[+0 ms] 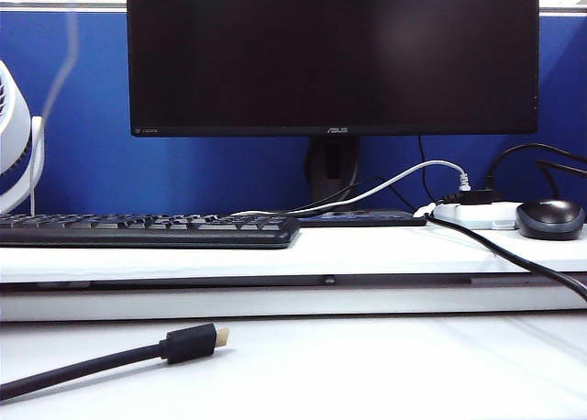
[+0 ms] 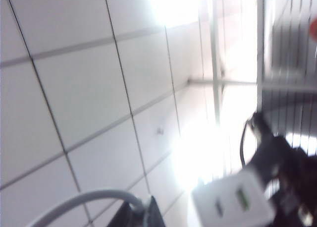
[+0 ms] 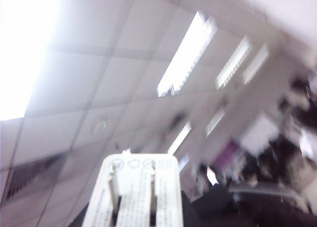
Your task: Pick up the Type-C charging cable and the charging base, insert one end of the Type-C charger into the corresponding slot on the base, and finally place the plugged-in charger back on the table.
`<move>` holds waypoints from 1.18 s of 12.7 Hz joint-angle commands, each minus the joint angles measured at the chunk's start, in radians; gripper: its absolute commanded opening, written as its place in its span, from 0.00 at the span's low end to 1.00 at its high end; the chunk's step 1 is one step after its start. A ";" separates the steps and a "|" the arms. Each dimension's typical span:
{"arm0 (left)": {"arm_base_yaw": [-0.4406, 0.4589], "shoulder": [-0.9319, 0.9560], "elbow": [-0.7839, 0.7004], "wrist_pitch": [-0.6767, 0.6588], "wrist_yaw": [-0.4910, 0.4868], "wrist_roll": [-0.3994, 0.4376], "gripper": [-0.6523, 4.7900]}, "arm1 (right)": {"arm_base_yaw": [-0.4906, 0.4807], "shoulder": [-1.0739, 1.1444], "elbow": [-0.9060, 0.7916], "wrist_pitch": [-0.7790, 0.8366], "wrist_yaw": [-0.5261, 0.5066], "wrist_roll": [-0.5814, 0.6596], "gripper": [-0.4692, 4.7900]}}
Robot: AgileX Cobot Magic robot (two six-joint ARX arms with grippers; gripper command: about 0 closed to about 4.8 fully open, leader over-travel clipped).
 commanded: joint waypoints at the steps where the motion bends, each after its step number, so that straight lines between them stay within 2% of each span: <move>1: -0.001 0.002 0.002 -0.007 0.040 -0.064 0.11 | -0.003 -0.006 0.003 -0.038 0.049 -0.034 0.09; 2: -0.001 0.003 0.002 -0.023 0.040 -0.065 0.11 | -0.002 -0.005 0.003 -0.065 0.051 -0.056 0.09; 3: -0.001 0.008 0.002 -0.029 0.051 -0.106 0.11 | -0.002 -0.004 0.003 -0.066 0.067 -0.056 0.09; 10: -0.001 0.041 0.002 -0.009 0.043 -0.108 0.11 | 0.039 -0.005 0.003 -0.095 0.063 -0.003 0.09; 14: -0.001 0.041 0.002 0.021 0.043 -0.109 0.11 | 0.063 -0.005 0.003 -0.082 -0.003 0.004 0.09; 15: -0.001 0.042 0.002 0.019 0.044 -0.136 0.11 | 0.063 -0.004 0.003 -0.083 -0.001 0.000 0.09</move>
